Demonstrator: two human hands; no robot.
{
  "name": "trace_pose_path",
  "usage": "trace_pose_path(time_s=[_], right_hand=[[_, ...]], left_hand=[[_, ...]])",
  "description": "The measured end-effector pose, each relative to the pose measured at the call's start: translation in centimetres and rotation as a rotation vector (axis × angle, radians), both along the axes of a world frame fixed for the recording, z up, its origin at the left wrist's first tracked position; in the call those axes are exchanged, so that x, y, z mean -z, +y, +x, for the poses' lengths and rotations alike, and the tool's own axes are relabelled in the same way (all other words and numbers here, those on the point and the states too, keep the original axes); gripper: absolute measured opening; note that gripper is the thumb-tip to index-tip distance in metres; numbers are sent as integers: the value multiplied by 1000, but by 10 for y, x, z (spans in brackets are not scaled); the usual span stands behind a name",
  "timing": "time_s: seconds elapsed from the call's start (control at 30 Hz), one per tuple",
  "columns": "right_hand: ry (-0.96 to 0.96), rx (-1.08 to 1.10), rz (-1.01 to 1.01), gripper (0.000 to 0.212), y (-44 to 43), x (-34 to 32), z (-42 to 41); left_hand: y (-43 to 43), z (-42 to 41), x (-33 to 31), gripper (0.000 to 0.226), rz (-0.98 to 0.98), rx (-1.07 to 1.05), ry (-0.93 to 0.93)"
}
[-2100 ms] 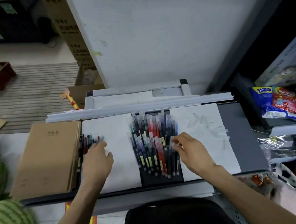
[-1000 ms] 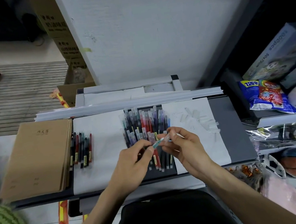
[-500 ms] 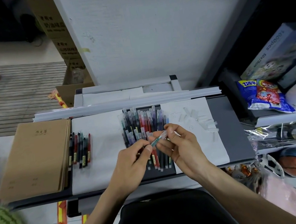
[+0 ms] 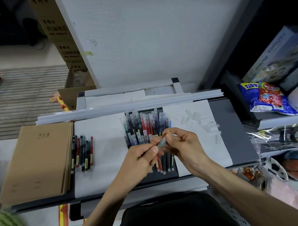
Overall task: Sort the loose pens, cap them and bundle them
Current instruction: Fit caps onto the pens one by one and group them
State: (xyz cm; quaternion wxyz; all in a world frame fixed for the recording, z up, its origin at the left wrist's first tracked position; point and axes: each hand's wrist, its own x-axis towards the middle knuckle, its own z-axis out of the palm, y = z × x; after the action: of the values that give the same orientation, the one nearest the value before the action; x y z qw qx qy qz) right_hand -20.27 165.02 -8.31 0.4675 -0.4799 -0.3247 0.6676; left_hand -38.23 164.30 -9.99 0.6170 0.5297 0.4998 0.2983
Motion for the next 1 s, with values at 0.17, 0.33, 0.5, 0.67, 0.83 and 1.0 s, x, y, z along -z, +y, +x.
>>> trace_pose_path(time_s=[0.17, 0.33, 0.5, 0.67, 0.83, 1.0], right_hand=[[-146, -20, -30, 19, 6, 16, 17], [-583, -70, -59, 18, 6, 52, 30], [-1242, -161, -10, 28, 3, 81, 75], [-1616, -130, -45, 34, 0, 88, 112], [-1737, -92, -201, 43, -2, 92, 135], [-1665, -81, -222, 33, -1, 98, 141]], left_hand=[[11, 10, 6, 23, 133, 164, 272], [16, 17, 35, 26, 97, 104, 453], [41, 14, 59, 9, 12, -67, 499], [77, 28, 63, 12, -2, -154, 441], [104, 56, 63, 35, 69, -77, 583], [118, 62, 64, 30, 111, 2, 737]])
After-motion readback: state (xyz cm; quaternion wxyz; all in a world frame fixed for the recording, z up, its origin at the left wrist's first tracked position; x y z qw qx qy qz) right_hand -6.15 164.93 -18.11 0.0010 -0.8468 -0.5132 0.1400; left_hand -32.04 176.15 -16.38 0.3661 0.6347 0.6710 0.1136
